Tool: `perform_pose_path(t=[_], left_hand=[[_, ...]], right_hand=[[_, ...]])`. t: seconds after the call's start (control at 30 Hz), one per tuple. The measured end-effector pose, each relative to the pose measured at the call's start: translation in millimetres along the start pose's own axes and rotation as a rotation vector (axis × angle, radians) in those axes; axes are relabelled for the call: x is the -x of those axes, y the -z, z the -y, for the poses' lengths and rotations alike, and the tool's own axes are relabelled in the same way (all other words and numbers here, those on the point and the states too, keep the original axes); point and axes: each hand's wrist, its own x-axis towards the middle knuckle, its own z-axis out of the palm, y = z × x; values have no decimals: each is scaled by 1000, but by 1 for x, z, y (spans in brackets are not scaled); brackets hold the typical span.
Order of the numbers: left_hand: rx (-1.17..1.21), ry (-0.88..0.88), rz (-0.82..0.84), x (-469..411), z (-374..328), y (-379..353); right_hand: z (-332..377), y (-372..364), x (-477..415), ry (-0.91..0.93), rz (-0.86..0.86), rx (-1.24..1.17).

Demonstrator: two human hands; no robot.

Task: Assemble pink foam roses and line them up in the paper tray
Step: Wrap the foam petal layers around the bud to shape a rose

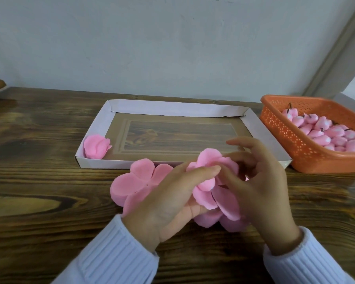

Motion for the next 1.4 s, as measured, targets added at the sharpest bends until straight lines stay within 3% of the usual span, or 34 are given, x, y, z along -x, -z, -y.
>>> perform_pose_path(t=[0.27,0.4,0.5,0.73,0.97,1.2,1.4], left_hand=[[148,99,300,3,-7,4],[268,123,240,2,-7,4],[148,114,138,2,-6,5],[-35,95,106,0,-3,8],[-66,93,158,0,-6,6],[214,129,391,0,-7,8],[86,101,306,3,-7,10]], right_hand=[[-2,1,-2,-57,13,-56],[-4,6,-4,-153,40,-151],[-3,10,-5,-181,88,-203],[5,11,-4,-144,203,-209],[9,12,-4,-97,306,-230],[8,14,-5,-146,313,-294],[8,17,-6,-199,284,-336]])
